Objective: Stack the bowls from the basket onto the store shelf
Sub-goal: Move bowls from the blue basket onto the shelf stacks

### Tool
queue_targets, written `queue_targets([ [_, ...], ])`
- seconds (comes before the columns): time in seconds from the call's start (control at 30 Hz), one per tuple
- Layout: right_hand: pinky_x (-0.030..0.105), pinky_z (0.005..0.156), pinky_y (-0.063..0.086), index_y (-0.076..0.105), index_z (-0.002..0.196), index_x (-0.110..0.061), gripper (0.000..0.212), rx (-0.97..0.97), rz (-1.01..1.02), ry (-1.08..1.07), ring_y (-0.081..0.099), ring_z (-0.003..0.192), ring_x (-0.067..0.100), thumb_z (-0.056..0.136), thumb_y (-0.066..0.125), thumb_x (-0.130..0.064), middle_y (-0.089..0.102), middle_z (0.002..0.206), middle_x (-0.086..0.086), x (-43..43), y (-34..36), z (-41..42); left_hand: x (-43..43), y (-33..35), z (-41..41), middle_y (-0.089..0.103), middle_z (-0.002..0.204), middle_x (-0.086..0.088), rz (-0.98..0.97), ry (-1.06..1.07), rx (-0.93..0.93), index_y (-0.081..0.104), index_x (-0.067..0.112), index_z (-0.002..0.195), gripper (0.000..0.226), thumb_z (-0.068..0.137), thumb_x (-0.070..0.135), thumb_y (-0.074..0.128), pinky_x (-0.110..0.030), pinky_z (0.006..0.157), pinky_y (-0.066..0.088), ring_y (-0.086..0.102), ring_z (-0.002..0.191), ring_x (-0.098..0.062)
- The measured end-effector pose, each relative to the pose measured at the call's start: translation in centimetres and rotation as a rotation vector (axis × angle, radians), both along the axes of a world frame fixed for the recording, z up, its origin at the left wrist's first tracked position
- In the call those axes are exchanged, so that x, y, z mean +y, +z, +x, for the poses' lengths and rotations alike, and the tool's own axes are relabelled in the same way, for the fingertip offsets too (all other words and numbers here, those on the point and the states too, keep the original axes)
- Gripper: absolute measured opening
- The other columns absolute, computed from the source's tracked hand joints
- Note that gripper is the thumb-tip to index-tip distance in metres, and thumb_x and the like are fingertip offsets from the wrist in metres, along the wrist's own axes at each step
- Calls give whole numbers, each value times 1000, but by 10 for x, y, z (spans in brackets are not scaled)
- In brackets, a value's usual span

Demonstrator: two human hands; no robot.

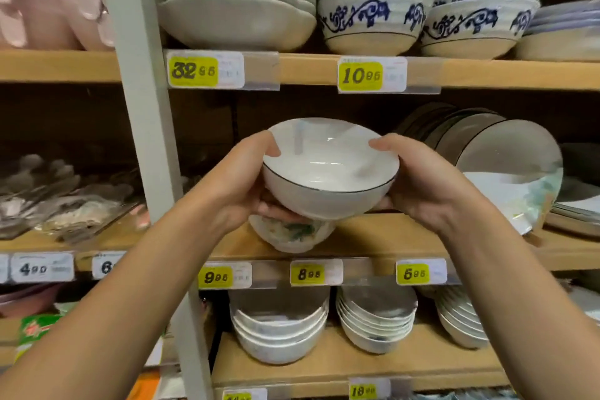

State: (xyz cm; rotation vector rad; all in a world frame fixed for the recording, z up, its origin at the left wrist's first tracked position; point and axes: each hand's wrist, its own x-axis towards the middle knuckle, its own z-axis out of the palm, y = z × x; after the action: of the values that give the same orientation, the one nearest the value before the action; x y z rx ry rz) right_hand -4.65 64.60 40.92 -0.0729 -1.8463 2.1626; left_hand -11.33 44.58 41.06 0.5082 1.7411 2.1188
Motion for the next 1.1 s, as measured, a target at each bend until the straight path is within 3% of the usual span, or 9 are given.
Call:
queue_targets([
  [0.2,35,102,42,30,147,-35,83,203,7,-42,52,124,11,72,61,-52,50,138,-12,-26,-21,-20,8,6,-12,57,123,-19,151,50,-202,52,15,119,36,85,18,40,-54,56,57,64,96,-44],
  [0.3,31,97,43,20,150,-35,91,169,55,-194,49,120,13,71,60,-50,43,136,-8,-46,-23,-38,17,-2,-11,60,120,-21,145,50,-185,50,15,125,38,88,23,42,-49,56,58,69,88,-45],
  [0.43,26,60,49,51,125,-9,46,138,-266,-163,59,84,20,79,51,-10,58,105,9,-38,-8,-51,15,-9,-11,61,114,-20,-49,132,-41,47,16,130,46,90,38,42,-35,46,54,72,69,-38],
  [0.53,43,78,52,58,97,-7,29,103,-426,-65,61,83,33,72,45,-1,61,93,17,-21,5,-55,11,-10,-14,66,110,-17,-131,230,117,53,17,126,51,88,49,42,-34,52,55,69,82,-28],
  [0.63,62,91,45,54,89,-10,23,15,-425,20,64,94,39,71,42,-3,63,103,18,-13,15,-65,13,-1,-18,71,110,-10,-52,207,137,61,18,114,44,87,49,44,-45,86,53,64,100,-26],
  [0.73,57,87,52,59,96,-13,28,-141,-402,196,67,102,38,75,41,-10,68,114,18,-13,21,-70,17,11,-17,66,114,-16,158,191,3,56,19,100,25,83,36,48,-47,95,44,60,103,-32],
  [0.8,51,88,53,63,111,-5,41,-200,-403,265,65,105,41,76,42,-11,67,115,24,-14,19,-75,19,13,-19,63,100,-16,281,260,-65,50,18,75,6,75,23,48,-44,86,46,60,92,-33],
  [0.93,49,92,52,63,91,-5,21,-106,-466,185,65,95,35,85,45,-13,67,99,19,-26,10,-79,24,2,-22,53,47,-1,395,426,-111,39,19,38,33,70,14,43,-29,54,51,58,43,-22],
  [1.1,23,46,50,56,116,-19,47,135,-270,-78,69,66,13,73,66,-35,70,94,5,-54,-18,-63,41,-11,-21,56,84,-11,455,544,-93,48,11,85,13,74,19,46,-38,69,50,60,74,-30],
])
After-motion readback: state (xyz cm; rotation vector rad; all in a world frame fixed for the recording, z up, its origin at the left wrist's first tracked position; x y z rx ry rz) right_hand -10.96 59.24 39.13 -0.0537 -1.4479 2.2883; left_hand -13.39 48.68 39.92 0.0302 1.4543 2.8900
